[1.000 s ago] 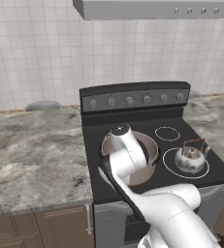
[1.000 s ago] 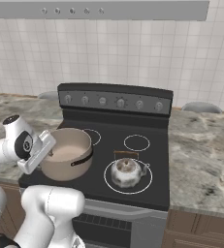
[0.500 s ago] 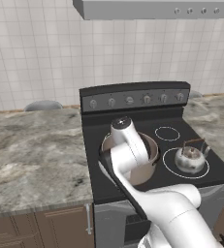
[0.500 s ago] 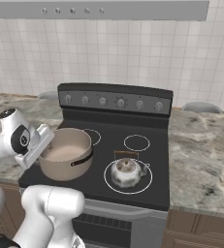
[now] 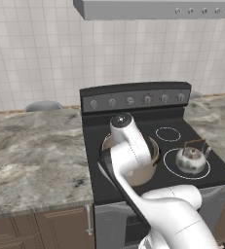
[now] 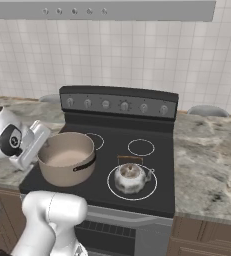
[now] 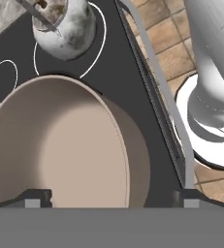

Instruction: Pick the kettle from the cabinet and place it on a stove burner. Then pick the pot from the counter and place it on another stove burner. Finally, turn both burners on.

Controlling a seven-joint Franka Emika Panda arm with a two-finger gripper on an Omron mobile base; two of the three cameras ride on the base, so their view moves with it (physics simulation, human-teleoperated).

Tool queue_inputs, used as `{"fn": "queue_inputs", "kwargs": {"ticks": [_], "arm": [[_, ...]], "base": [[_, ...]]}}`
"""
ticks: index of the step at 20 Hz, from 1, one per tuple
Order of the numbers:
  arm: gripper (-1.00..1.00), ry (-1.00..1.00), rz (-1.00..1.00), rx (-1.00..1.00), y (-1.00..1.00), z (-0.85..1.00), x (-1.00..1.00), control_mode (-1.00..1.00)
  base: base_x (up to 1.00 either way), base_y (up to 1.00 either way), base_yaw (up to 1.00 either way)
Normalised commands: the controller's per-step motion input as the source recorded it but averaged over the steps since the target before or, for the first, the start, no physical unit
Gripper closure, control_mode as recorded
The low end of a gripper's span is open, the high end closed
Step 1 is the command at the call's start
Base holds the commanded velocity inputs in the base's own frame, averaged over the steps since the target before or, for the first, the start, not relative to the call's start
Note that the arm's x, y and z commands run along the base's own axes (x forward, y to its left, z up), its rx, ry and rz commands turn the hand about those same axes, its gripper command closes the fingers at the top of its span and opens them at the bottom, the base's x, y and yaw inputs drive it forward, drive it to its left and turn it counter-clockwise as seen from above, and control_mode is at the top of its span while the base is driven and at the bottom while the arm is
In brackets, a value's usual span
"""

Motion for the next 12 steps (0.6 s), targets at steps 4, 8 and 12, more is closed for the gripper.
{"fn": "queue_inputs", "kwargs": {"ticks": [4,8,12], "arm": [[-1.00,-0.04,0.05,-0.06,0.00,0.31,-0.09,-1.00],[-1.00,-0.01,0.08,-0.07,0.01,0.37,-0.01,-1.00],[-1.00,0.00,0.10,-0.07,0.01,0.37,0.00,-1.00]], "base": [[0.00,0.00,0.00],[0.00,0.00,0.00],[0.00,0.00,0.00]]}}
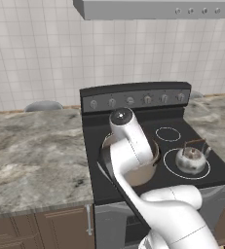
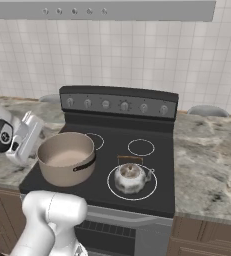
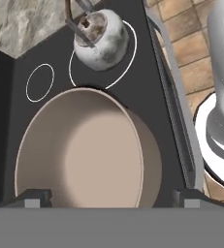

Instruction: Pick the kettle from the cabinet and place it on a stove burner. Then pick the pot from the counter and place it on another stove burner. Finally, turn both burners on.

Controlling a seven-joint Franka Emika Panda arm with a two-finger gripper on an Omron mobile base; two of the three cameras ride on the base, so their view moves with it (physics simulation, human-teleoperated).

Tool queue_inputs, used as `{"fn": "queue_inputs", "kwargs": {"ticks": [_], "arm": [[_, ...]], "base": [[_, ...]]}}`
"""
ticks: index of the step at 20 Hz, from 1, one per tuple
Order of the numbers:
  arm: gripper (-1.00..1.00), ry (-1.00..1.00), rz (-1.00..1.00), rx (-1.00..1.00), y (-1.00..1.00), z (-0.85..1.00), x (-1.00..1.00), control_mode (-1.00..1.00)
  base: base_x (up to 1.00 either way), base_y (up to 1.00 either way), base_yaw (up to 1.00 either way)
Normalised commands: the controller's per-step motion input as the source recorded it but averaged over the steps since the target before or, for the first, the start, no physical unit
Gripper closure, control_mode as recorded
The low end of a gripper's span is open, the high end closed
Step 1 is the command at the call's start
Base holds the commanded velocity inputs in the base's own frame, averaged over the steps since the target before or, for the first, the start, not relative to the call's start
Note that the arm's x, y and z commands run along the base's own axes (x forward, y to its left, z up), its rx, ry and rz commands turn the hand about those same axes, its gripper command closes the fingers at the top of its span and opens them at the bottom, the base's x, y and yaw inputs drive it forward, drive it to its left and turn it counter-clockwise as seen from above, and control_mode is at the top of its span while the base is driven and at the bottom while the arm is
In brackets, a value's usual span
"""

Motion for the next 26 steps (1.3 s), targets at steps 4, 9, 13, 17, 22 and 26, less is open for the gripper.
{"fn": "queue_inputs", "kwargs": {"ticks": [4,9,13,17,22,26], "arm": [[-1.00,0.00,0.11,-0.07,0.02,0.33,-0.01,-1.00],[-1.00,0.00,0.11,-0.08,0.03,0.29,0.00,-1.00],[-1.00,-0.04,0.12,-0.09,0.02,0.18,0.00,-1.00],[-1.00,-0.13,0.13,-0.11,0.03,0.03,0.00,-1.00],[-1.00,-0.14,0.14,-0.14,0.04,0.00,0.00,-1.00],[-1.00,-0.08,0.14,-0.12,0.04,0.04,0.07,-1.00]], "base": [[0.00,0.00,0.00],[0.00,0.00,0.00],[0.00,0.00,0.00],[0.00,0.00,0.00],[0.00,0.00,0.00],[0.00,0.00,0.00]]}}
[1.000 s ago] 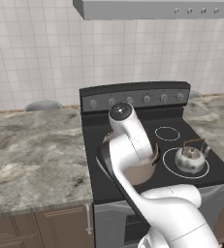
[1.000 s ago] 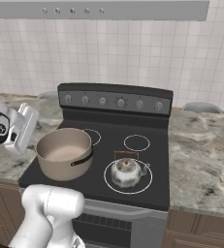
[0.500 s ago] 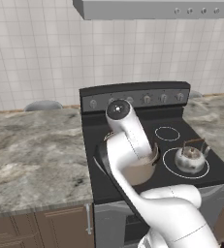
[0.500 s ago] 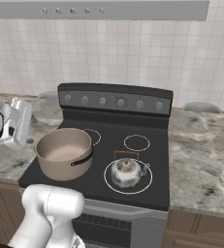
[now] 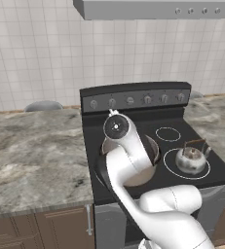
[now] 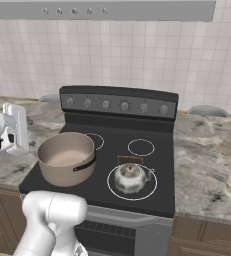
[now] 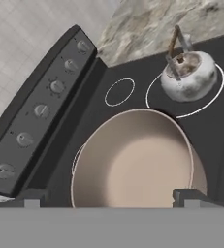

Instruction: Pick the kettle from the cabinet and place it on a stove burner. Then pick the pot from the counter and place it on another stove burner. Finally, turn both burners on.

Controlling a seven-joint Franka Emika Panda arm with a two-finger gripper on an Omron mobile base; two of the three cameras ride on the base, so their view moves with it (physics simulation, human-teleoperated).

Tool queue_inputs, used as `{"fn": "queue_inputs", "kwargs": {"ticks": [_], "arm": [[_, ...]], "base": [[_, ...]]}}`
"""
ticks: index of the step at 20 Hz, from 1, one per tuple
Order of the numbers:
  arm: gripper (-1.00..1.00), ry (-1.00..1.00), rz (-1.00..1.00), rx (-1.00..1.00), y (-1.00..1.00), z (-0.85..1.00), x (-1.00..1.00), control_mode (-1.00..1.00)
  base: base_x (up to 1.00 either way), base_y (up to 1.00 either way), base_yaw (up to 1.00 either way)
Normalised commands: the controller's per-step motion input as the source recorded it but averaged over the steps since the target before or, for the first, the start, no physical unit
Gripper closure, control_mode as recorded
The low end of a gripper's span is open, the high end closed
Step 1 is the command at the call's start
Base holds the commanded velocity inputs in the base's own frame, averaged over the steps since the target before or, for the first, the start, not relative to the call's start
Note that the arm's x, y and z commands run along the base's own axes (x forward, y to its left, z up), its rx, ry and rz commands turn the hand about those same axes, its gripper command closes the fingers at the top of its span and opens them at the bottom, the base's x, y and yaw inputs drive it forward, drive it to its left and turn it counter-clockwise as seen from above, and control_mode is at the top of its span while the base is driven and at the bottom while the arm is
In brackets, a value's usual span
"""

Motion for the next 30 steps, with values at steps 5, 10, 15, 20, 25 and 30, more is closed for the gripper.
{"fn": "queue_inputs", "kwargs": {"ticks": [5,10,15,20,25,30], "arm": [[-1.00,0.00,0.10,-0.10,0.10,0.18,0.17,-1.00],[-1.00,0.00,0.08,-0.09,0.15,0.18,0.26,-1.00],[-1.00,0.00,0.05,-0.06,0.26,0.09,0.24,-1.00],[-1.00,0.00,0.00,-0.01,0.27,0.00,0.26,-1.00],[-1.00,-0.07,0.00,0.03,0.16,-0.03,0.34,-1.00],[-1.00,-0.19,0.00,0.12,0.14,-0.05,0.32,-1.00]], "base": [[0.00,0.00,0.00],[0.00,0.00,0.00],[0.00,0.00,0.00],[0.00,0.00,0.00],[0.00,0.00,0.00],[0.00,0.00,0.00]]}}
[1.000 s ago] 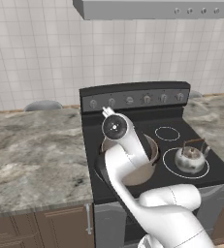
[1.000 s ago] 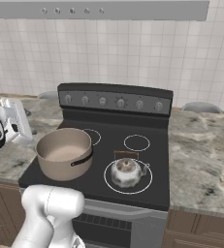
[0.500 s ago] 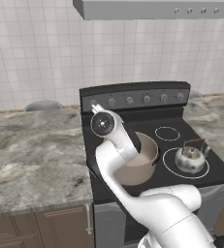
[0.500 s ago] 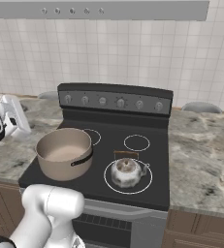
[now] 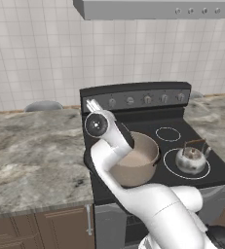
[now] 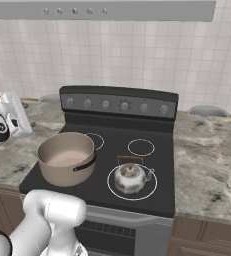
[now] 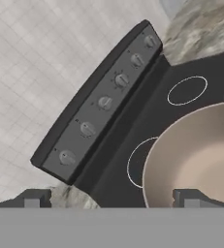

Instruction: Pick the kettle from the cabinet and place it on a stove burner. Then pick the pot from the counter and place it on another stove burner. Finally, turn both burners on.

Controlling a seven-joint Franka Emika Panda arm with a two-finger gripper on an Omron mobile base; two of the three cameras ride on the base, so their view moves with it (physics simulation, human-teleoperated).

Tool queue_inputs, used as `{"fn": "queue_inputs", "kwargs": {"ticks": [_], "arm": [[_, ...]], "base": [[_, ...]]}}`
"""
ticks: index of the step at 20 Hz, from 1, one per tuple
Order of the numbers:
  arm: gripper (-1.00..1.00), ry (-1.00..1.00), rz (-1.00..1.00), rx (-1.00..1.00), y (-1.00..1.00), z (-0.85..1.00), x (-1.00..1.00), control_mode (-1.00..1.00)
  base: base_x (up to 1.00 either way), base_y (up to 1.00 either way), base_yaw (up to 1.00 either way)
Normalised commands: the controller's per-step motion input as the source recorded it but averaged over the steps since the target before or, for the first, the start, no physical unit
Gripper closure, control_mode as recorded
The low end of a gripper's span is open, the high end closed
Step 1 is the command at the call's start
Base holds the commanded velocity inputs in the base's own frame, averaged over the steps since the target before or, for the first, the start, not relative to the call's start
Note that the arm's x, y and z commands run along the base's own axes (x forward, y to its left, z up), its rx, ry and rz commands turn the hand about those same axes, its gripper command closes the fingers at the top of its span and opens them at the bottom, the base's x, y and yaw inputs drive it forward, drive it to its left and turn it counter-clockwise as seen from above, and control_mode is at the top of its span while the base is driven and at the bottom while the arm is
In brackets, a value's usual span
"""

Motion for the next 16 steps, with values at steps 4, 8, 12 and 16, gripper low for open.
{"fn": "queue_inputs", "kwargs": {"ticks": [4,8,12,16], "arm": [[-1.00,-0.25,0.00,0.20,0.18,-0.07,0.24,-1.00],[-1.00,-0.23,0.00,0.25,0.14,0.00,0.24,-1.00],[-1.00,-0.17,-0.03,0.24,0.18,0.00,0.12,-1.00],[-1.00,-0.01,-0.03,0.16,0.11,0.17,0.00,-1.00]], "base": [[0.00,0.00,0.00],[0.00,0.00,0.00],[0.00,0.00,0.00],[0.00,0.00,0.00]]}}
